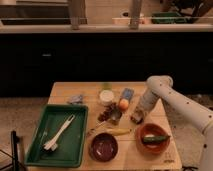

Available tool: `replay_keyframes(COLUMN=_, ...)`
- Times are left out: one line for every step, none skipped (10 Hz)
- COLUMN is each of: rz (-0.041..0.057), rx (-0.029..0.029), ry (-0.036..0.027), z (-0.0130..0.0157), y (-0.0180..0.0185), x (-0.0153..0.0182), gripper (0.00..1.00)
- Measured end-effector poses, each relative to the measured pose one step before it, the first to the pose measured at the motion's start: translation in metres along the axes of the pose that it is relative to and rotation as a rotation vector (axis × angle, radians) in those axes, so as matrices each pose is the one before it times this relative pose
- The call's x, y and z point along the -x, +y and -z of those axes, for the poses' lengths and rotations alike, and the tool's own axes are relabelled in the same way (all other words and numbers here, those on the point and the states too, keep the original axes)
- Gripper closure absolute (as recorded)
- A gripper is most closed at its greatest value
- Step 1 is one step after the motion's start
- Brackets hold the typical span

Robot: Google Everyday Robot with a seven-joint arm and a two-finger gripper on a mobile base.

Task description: Place eraser in tray

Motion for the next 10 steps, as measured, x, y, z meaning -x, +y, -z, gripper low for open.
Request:
replay_keyframes(rz=0.00322, rx=-0.00637, ry=0.00596, z=0.00321, y=-0.00124, x=-0.00042, gripper=1.00)
replay_keyframes(rz=0.00401, rx=-0.00775, ry=0.00788, z=0.00531, y=-0.00081, x=-0.00049, gripper=1.00)
replay_keyframes(rz=0.00329, rx=-0.00662, ry=0.00755, z=0.00573, y=-0.00032, x=-0.00057, gripper=1.00)
replay_keyframes(rz=0.00284, rx=-0.00847, ry=0.00937, z=0.00798, y=-0.00084, x=-0.00095, gripper=1.00)
replay_keyframes(rz=0.00316, rx=-0.00680, ry=0.00760, z=0.00726, y=-0.00064, x=-0.00065, gripper=1.00)
replay_keyframes(rz=0.00599, rx=-0.00795, ry=0.00918, z=0.00889, y=-0.00220, x=-0.00033, gripper=1.00)
replay_keyframes(rz=0.00659, rx=-0.00577, ry=0.00761, z=0.00774, y=-0.00239, x=0.00009, gripper=1.00)
replay_keyframes(rz=0.00902, rx=-0.00350, ry=0.00688, z=0.00598, y=-0.00235, x=0.00062, gripper=1.00)
replay_keyframes(rz=0.01103, rx=-0.00058, ry=0.00563, z=0.00581, y=-0.00277, x=0.00146, gripper=1.00)
replay_keyframes(rz=0.00981, rx=-0.00025, ry=0.00449, z=0.00497, y=-0.00188, x=0.00143, gripper=1.00)
